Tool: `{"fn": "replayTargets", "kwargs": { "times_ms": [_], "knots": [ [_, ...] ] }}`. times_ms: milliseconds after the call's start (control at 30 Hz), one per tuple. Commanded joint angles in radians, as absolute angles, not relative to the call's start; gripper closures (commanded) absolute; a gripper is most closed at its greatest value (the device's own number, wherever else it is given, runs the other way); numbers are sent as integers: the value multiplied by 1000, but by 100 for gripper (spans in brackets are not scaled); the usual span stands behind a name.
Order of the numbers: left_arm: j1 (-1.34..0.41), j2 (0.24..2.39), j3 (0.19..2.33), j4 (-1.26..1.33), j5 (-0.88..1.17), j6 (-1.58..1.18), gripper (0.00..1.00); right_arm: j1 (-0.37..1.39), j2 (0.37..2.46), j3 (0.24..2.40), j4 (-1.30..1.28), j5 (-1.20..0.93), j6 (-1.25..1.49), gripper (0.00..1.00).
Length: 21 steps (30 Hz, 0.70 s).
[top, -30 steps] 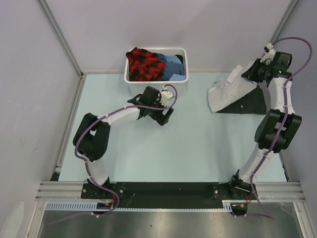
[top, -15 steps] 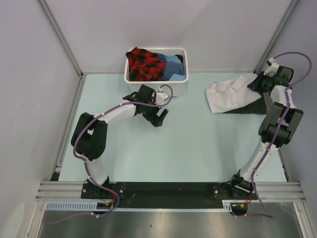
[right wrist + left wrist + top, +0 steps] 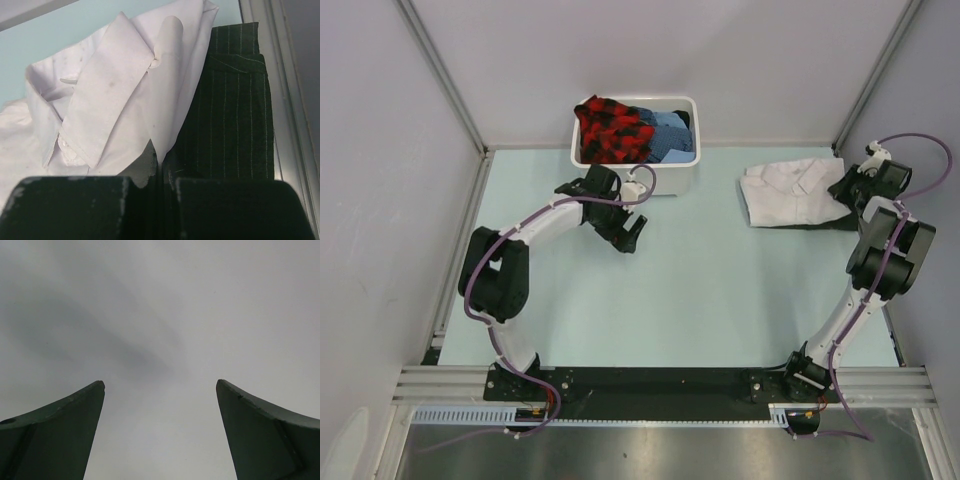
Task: Fold and stack the long sleeve shirts
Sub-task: Neatly place the folded shirt to the corner
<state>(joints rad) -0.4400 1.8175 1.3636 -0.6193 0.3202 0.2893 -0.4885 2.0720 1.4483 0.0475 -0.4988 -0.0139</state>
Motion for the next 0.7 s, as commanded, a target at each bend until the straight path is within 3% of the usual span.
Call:
{"fn": "replayTargets", "kwargs": {
  "times_ms": [0,333,367,400,467,500,567,600,667],
  "knots": [
    [-433,1764,1396,-641,345,307,1,-523,1999,1408,219,-448,-5,100],
    [-426,1781,1405,-647,342,304,1,-540,2017,1388,276,-385,2,99],
    [-426,1782,1407,-647,347,302,1,-538,2025,1399,258,-385,-26,90],
    [-425,1782,1408,-647,350,301,1,-535,2032,1404,249,-385,-32,73],
    [-419,1778,1414,-650,357,296,1,-535,2031,1397,247,-374,-50,62],
    [-414,1775,1416,-650,368,293,0,-535,2025,1394,242,-364,-57,43],
    [-393,1756,1424,-649,399,285,1,-541,1997,1396,216,-341,-80,27],
    [-381,1747,1425,-650,438,282,1,-545,1984,1397,207,-336,-87,10],
    [-350,1715,1427,-637,477,268,1,-551,1938,1440,132,-345,-124,1]
  ]
}}
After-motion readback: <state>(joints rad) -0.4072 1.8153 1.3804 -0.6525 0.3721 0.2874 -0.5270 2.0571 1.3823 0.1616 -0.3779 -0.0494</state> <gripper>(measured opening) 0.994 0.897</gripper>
